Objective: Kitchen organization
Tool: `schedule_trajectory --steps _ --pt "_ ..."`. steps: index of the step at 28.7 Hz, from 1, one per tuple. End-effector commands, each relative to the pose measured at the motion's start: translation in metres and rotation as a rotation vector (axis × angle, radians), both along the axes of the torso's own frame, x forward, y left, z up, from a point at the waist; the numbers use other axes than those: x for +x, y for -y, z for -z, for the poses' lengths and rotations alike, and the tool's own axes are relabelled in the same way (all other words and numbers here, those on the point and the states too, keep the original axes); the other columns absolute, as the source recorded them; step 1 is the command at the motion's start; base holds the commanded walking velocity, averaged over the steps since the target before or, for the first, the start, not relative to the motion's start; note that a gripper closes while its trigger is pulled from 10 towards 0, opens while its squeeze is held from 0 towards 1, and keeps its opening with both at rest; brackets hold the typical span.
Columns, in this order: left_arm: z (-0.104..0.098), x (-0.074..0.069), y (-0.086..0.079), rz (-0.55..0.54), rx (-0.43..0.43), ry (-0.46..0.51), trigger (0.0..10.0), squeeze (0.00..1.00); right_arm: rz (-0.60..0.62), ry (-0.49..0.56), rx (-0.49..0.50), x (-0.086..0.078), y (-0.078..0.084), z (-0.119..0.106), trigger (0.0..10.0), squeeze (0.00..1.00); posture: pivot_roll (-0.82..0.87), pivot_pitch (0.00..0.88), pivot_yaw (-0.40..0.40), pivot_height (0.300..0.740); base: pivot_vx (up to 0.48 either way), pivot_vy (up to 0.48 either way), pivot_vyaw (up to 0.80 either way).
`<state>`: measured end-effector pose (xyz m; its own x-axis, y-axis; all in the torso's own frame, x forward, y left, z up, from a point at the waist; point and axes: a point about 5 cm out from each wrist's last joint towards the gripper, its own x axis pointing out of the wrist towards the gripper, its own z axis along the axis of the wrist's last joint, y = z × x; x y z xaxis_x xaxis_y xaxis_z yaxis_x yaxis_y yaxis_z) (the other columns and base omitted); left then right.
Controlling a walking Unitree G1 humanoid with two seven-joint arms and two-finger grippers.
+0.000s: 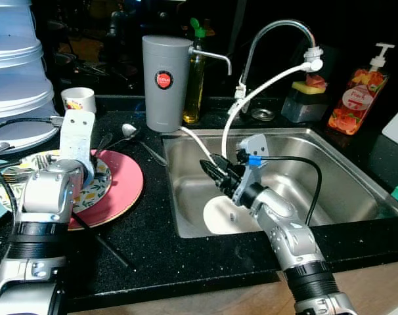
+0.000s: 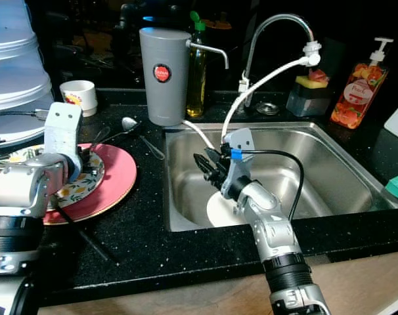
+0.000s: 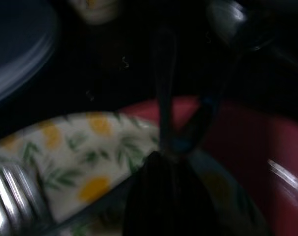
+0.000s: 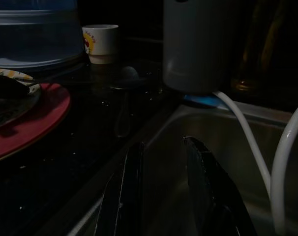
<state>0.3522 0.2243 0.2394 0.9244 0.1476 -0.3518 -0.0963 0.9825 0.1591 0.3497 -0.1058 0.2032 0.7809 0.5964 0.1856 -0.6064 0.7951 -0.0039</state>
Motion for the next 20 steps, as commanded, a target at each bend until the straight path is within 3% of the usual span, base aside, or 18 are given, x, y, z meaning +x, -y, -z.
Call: schedule_trajectory --steps 1,6,9,13,15,16,17,20 --pt "0.021 -0.003 -0.002 -0.011 -0.005 -0.104 0.0 0.0 0.0 0.003 0.012 0.0 0.003 -0.004 10.0 0.0 0.06 0.024 -0.065 0.74 0.0 0.0 0.0" --pt "0.012 -0.001 -0.002 -0.009 -0.005 -0.037 0.0 0.0 0.005 -0.002 0.022 0.001 0.003 -0.004 10.0 0.0 0.06 0.024 -0.065 0.74 0.0 0.0 0.0" --pt "-0.006 0.002 0.004 0.029 0.003 0.092 0.0 0.0 0.012 -0.004 0.032 0.002 0.005 -0.005 10.0 0.0 0.06 0.024 -0.065 0.74 0.0 0.0 0.0" --pt "-0.02 0.002 0.013 0.081 0.006 0.187 0.0 0.0 0.018 -0.004 0.044 0.002 0.006 -0.006 10.0 0.0 0.06 0.024 -0.065 0.74 0.0 0.0 0.0" --pt "-0.035 0.002 0.024 0.152 0.006 0.298 0.0 0.0 0.02 -0.003 0.052 0.002 0.007 -0.008 10.0 0.0 0.06 0.024 -0.065 0.74 0.0 0.0 0.0" --pt "-0.035 0.002 0.024 0.152 0.006 0.298 0.0 0.0 0.02 -0.003 0.052 0.002 0.007 -0.008 10.0 0.0 0.06 0.024 -0.065 0.74 0.0 0.0 0.0" --pt "-0.045 0.0 0.033 0.215 -0.005 0.384 0.0 0.0 0.021 -0.002 0.058 0.003 0.007 -0.009 10.0 0.0 0.06 0.024 -0.065 0.74 0.0 0.0 0.0" --pt "-0.052 -0.002 0.043 0.298 -0.025 0.448 0.0 0.0 0.021 0.0 0.063 0.003 0.007 -0.009 10.0 0.0 0.06 0.021 -0.067 0.74 0.0 0.0 0.0"
